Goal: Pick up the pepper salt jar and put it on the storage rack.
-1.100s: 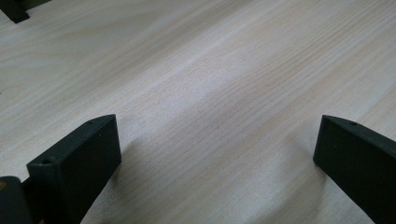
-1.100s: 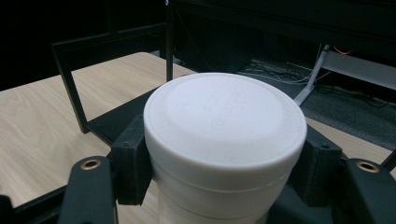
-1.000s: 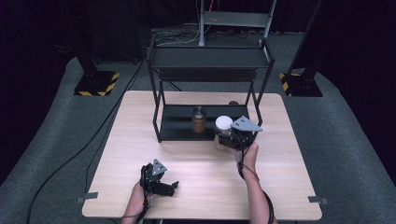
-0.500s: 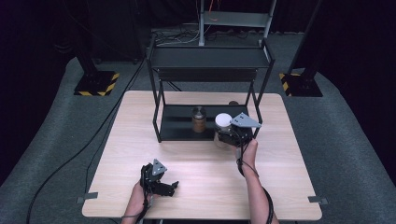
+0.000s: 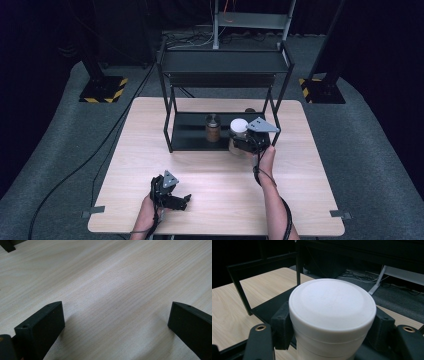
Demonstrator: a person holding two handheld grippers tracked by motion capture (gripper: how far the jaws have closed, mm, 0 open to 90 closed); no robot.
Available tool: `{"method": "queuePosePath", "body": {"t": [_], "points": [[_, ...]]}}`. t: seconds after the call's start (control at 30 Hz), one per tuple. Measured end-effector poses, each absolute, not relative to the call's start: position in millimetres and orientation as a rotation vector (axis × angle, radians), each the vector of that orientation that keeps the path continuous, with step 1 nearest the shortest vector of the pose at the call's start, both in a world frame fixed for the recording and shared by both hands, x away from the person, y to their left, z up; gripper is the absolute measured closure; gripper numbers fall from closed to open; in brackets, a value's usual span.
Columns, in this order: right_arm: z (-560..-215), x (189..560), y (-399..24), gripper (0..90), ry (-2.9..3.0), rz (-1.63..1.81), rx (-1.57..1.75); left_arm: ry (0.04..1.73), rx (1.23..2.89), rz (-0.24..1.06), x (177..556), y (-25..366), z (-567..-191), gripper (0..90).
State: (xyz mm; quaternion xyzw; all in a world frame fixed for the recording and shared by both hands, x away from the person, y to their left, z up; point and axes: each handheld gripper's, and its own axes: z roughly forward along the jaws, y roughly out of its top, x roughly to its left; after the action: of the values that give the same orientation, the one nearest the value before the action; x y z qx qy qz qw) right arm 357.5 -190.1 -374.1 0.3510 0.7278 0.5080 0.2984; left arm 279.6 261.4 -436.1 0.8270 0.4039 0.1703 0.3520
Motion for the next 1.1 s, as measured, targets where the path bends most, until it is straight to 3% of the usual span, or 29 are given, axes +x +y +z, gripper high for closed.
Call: {"method": "queuePosePath", "body": {"t": [1.1], "points": [[-372.4, 381.0, -183.9, 33.2, 1.944, 1.336, 0.98, 1.045, 2.141, 0.441, 279.6, 261.3, -436.1, 0.1]]}}
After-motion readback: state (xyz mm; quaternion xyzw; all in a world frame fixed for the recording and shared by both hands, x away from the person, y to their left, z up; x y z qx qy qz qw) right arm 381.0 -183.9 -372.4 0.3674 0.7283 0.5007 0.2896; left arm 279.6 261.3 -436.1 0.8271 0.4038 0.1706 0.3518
